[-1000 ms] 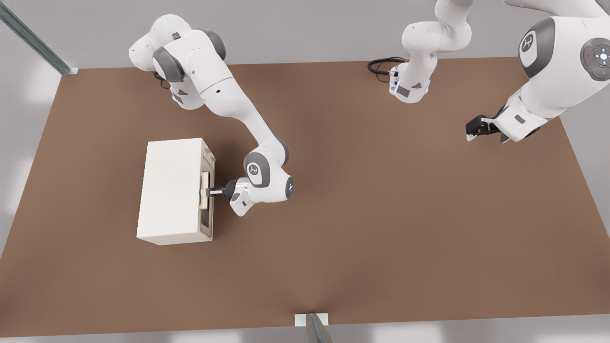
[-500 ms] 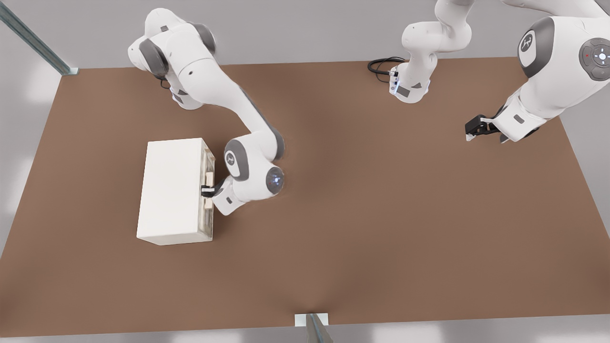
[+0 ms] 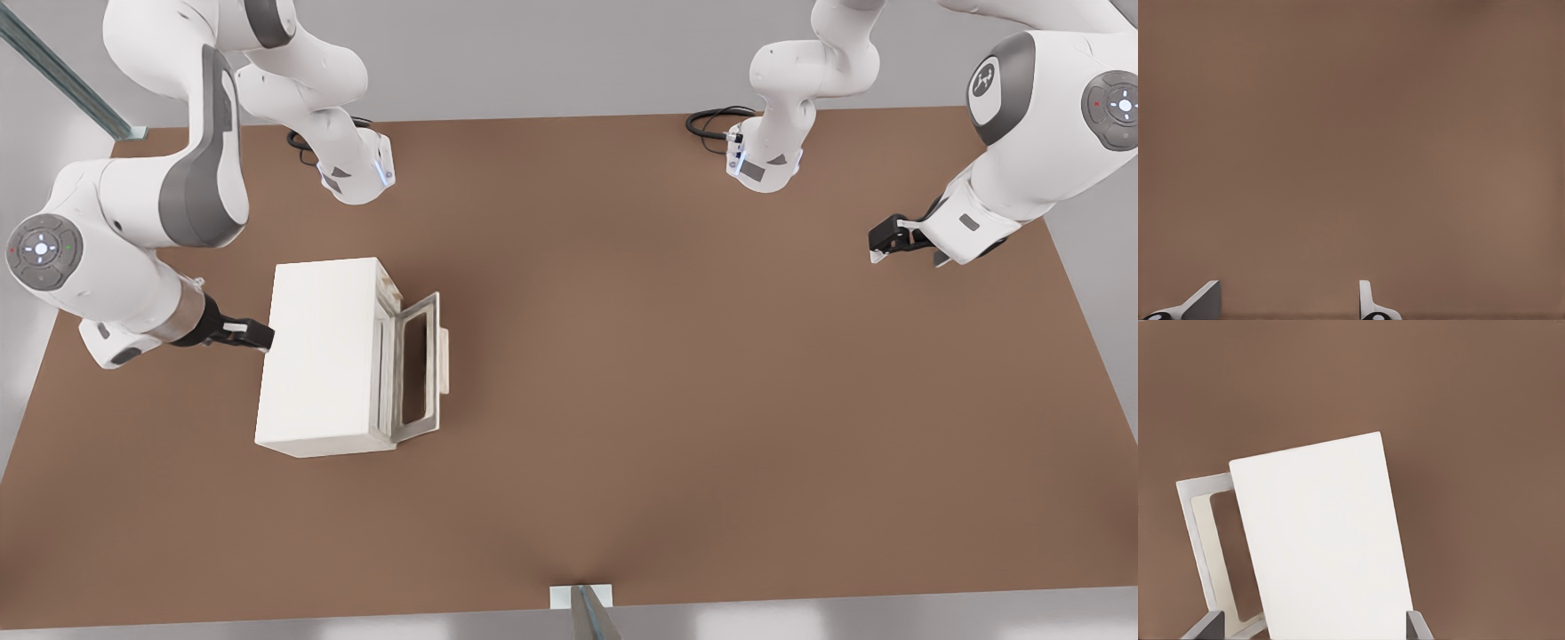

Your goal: Keep left arm still and open the oven door with right arm

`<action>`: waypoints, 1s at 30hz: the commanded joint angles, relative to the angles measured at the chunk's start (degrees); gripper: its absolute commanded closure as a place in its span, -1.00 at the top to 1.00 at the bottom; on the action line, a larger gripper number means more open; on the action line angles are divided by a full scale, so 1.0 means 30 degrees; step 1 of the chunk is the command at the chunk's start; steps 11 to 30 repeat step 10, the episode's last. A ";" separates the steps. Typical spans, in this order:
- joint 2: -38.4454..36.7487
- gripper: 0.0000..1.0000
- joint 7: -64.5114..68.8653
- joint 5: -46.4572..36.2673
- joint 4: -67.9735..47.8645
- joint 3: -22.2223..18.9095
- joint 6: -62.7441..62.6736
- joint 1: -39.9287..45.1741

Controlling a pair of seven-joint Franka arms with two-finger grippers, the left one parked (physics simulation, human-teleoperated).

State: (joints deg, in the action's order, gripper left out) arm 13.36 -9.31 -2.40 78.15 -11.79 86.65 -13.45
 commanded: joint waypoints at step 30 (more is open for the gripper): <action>0.0382 1.00 0.4774 0.0682 -0.0766 -0.0025 0.0208 0.0058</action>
